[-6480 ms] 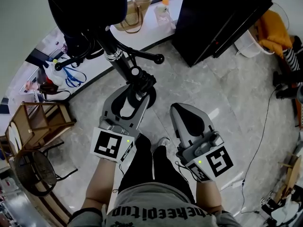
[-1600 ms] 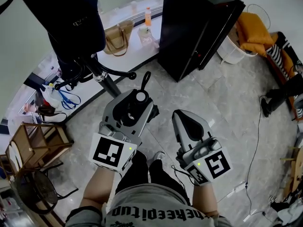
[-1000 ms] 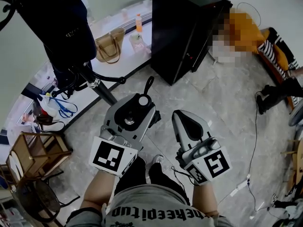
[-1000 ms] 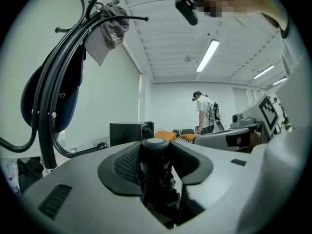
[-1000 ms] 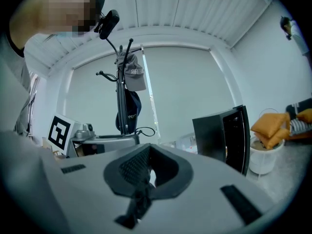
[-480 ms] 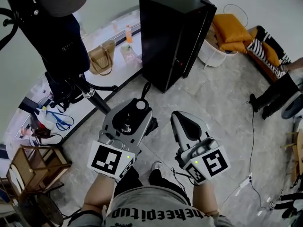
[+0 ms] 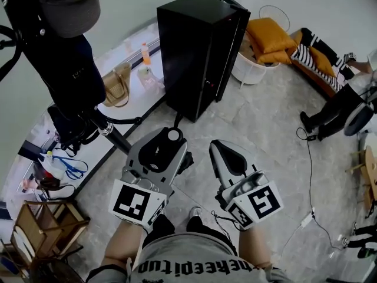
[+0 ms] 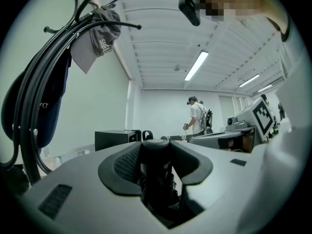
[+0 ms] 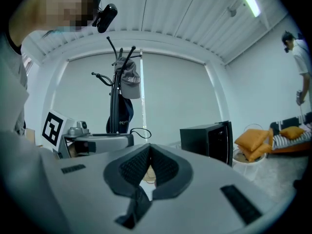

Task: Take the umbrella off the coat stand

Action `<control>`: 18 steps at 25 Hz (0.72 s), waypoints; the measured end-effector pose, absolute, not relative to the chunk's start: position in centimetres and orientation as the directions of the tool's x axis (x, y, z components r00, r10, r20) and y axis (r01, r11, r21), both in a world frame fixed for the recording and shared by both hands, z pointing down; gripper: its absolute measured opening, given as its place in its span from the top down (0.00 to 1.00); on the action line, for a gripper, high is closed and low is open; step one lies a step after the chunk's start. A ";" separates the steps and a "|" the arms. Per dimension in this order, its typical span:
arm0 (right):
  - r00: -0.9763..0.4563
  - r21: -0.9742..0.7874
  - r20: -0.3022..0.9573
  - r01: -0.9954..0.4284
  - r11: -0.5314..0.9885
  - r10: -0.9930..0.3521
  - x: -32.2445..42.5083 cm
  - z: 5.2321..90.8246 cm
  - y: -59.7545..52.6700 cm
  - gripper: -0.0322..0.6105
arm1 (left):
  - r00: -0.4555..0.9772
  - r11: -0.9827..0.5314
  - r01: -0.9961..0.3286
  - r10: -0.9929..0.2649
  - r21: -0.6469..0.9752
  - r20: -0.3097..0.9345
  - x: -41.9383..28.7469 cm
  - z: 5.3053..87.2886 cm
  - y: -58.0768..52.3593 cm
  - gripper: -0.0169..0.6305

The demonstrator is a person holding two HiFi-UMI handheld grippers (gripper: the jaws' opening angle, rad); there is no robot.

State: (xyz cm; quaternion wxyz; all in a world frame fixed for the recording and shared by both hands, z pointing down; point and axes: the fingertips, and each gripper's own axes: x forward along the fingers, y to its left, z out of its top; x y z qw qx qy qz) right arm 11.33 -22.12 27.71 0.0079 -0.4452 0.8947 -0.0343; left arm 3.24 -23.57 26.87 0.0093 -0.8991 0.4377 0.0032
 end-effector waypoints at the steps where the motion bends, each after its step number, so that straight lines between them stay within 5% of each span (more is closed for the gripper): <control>1: -0.594 -0.066 0.016 -0.803 0.592 -0.804 11.4 27.6 -22.0 0.93 | 0.623 -0.623 -0.782 -0.782 -0.015 -0.015 3.2 26.8 -23.6 0.68; 18: -0.432 -0.041 0.009 -0.901 0.431 -0.902 13.3 27.1 -18.5 0.93 | 0.730 -0.730 -0.683 -0.683 -0.021 -0.028 4.1 26.1 -22.0 0.68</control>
